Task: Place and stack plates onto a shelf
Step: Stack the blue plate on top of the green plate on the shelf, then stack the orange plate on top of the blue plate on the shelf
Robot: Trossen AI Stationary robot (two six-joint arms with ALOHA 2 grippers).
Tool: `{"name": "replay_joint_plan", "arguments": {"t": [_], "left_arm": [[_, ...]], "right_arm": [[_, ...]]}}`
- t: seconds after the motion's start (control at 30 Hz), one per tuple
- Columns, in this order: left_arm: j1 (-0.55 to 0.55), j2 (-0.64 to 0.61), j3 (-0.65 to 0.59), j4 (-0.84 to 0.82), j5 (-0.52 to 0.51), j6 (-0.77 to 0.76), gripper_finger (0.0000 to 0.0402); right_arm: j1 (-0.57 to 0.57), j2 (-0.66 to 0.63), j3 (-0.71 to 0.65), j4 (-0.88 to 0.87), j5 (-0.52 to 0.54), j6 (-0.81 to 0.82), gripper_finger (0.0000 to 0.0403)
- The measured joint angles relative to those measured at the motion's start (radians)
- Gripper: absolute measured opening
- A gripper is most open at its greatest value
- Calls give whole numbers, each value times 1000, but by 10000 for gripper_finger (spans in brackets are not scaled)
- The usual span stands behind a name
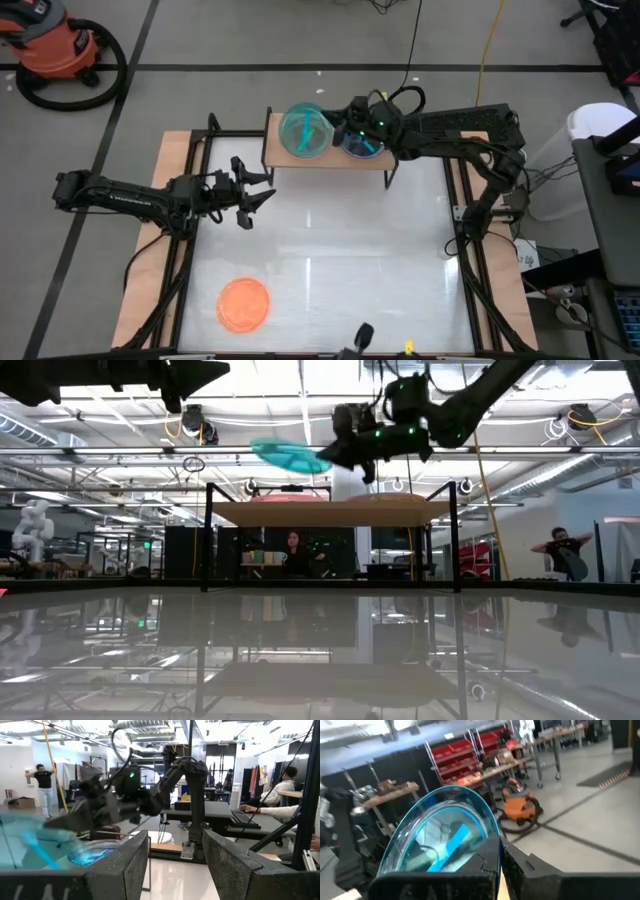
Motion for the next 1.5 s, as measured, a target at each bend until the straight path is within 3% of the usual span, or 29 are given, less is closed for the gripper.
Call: {"name": "replay_joint_plan", "arguments": {"t": [0.43, 0.73, 0.8, 0.97, 1.23, 1.33, 1.5], "left_arm": [[-5, 0, 0, -29, 0, -34, 193], [-5, 0, 0, -42, 0, -25, 193], [-5, 0, 0, -68, 0, -35, 193], [-23, 0, 27, -228, 40, -92, 193], [-121, 95, 263, -914, 112, -251, 193], [-155, 161, 264, -1015, 226, -348, 193], [-214, 299, 227, -1057, 413, -543, 193]], "right_arm": [[-22, 71, 0, -11, 5, -44, 12], [-22, 60, 0, -24, 4, -51, 113], [-22, 38, -1, -25, -35, -51, 135], [-4, -103, -9, -64, -235, -89, 159], [189, -467, -245, -193, -254, -249, 149], [308, -573, -392, -178, -221, -274, 149], [491, -697, -622, -41, -21, -339, 149]]}}
